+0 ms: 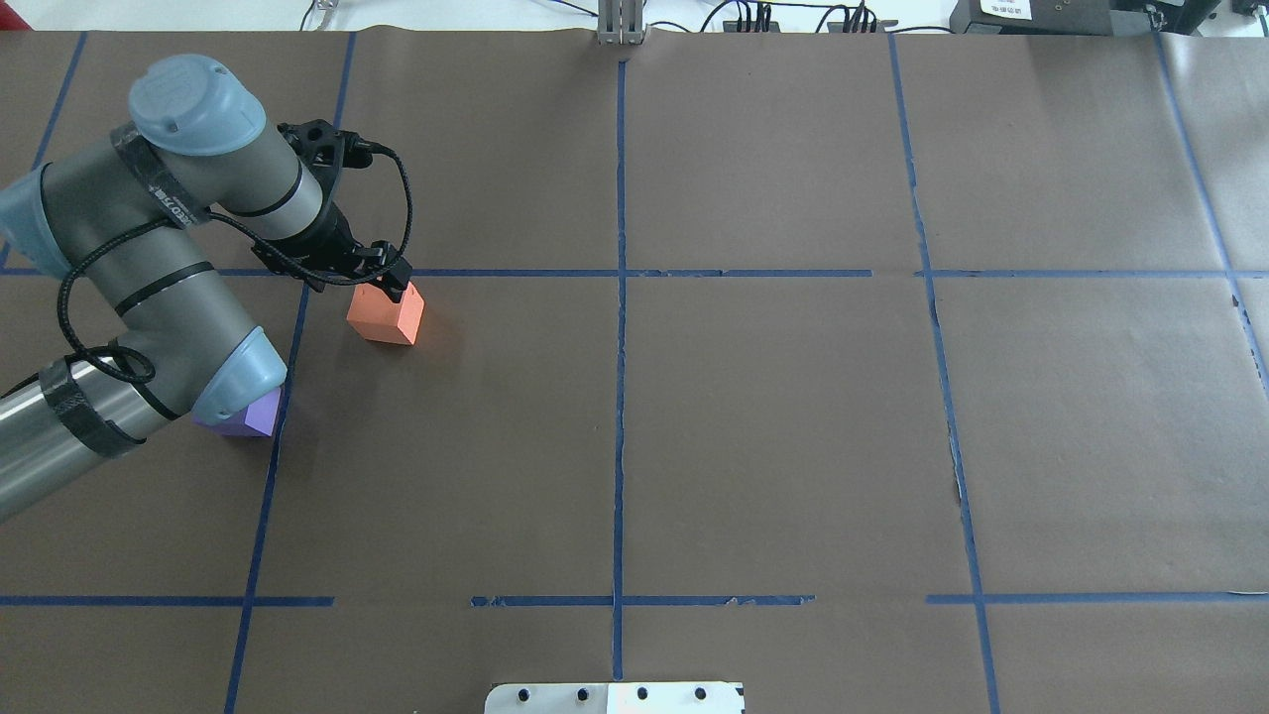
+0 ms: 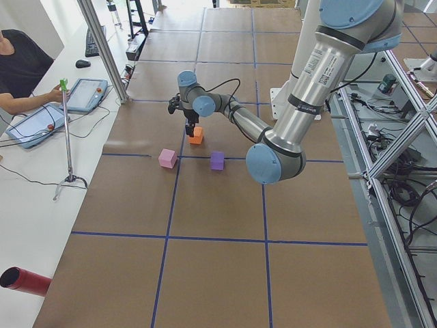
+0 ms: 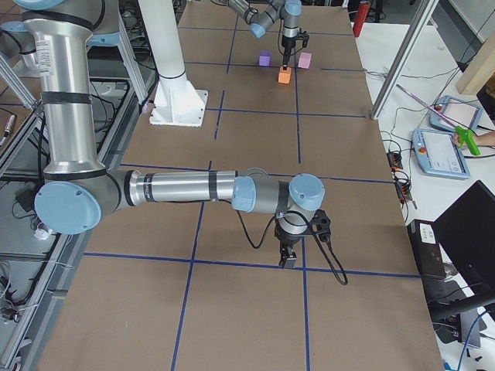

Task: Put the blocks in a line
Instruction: 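Lower the left gripper onto the orange cube and close on it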

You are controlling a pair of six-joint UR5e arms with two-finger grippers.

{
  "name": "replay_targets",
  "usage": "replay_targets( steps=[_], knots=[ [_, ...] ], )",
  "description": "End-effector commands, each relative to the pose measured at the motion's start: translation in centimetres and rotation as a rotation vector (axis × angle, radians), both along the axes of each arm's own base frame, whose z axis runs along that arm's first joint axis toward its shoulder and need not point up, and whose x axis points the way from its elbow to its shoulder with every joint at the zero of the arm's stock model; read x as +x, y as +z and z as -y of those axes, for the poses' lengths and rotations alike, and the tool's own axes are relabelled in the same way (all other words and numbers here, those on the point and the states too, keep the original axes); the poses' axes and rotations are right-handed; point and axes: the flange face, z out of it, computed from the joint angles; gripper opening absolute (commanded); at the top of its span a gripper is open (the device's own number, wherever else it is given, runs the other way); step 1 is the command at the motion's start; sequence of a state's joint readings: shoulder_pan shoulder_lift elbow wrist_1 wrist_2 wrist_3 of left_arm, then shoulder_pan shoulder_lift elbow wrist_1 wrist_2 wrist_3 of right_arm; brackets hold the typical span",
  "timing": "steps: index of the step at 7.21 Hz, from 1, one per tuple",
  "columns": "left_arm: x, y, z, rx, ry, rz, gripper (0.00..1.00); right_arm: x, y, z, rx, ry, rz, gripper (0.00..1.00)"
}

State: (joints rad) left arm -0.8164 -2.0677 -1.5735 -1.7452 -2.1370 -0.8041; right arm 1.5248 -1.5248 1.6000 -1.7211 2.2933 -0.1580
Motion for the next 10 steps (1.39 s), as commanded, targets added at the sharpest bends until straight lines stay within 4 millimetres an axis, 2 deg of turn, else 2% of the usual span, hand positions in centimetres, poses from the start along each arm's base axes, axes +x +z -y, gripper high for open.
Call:
replay_targets(
  steps=[1,5,7,10],
  knots=[
    [0.5,0.3,0.3,-0.025,-0.022,-0.002,1.0,0.0,0.0,0.0,0.0,0.0,0.0,1.0],
    [2.1,0.4,0.5,-0.026,-0.038,0.018,1.0,0.0,0.0,0.0,0.0,0.0,0.0,1.0],
    [3.8,1.0,-0.6,-0.03,-0.024,0.011,1.0,0.0,0.0,0.0,0.0,0.0,0.0,1.0],
    [4.2,1.9,-0.6,-0.035,-0.028,0.008,1.0,0.0,0.0,0.0,0.0,0.0,0.0,1.0]
  ],
)
